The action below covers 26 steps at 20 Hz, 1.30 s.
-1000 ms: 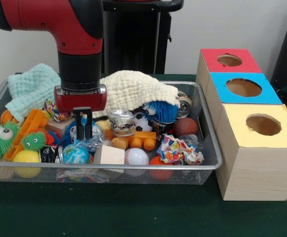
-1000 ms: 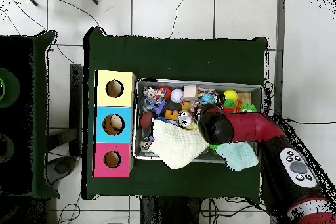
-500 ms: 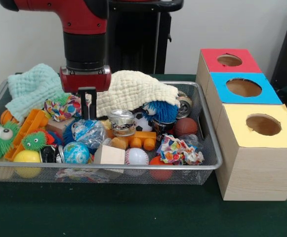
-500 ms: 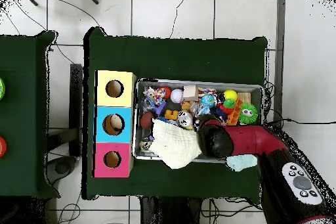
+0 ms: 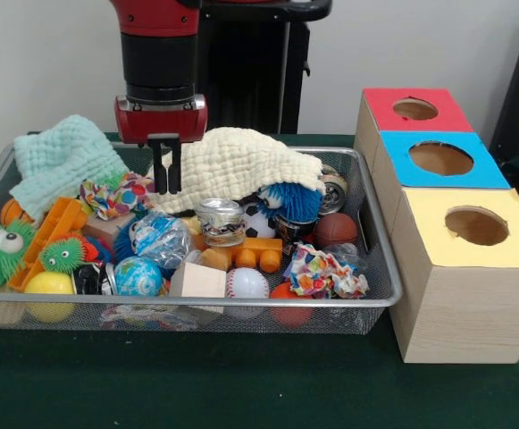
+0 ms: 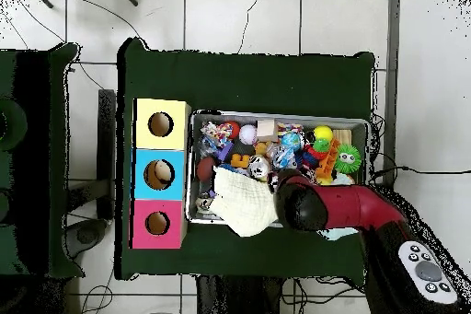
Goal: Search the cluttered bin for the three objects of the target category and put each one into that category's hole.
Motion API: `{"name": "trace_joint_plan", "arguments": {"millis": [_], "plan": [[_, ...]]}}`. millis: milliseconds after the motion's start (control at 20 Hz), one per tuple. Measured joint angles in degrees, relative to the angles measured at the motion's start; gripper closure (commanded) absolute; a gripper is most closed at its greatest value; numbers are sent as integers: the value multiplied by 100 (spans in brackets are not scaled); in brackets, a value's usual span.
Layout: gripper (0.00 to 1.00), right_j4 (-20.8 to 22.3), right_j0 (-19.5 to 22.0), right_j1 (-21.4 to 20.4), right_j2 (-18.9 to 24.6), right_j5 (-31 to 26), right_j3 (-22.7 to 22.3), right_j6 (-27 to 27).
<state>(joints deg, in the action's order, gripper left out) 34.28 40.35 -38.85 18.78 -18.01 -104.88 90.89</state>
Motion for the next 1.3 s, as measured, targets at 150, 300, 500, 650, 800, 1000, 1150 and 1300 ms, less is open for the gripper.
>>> {"name": "trace_joint_plan", "arguments": {"millis": [150, 300, 500, 650, 800, 1000, 1150, 1300], "plan": [[100, -2, 7, -8, -19, 0, -26, 0], [0, -6, 65, -7, -15, 6, -28, 0], [0, -12, 203, 1, -17, 33, -31, 0], [0, -11, 333, 60, -17, 65, -30, 0], [0, -6, 426, 185, -17, 74, -31, 0], [0, -2, 459, 329, -22, 76, -29, 0], [0, -1, 428, 436, -59, 90, -22, 0], [0, 60, 292, 543, -187, 169, 0, 0]]}}
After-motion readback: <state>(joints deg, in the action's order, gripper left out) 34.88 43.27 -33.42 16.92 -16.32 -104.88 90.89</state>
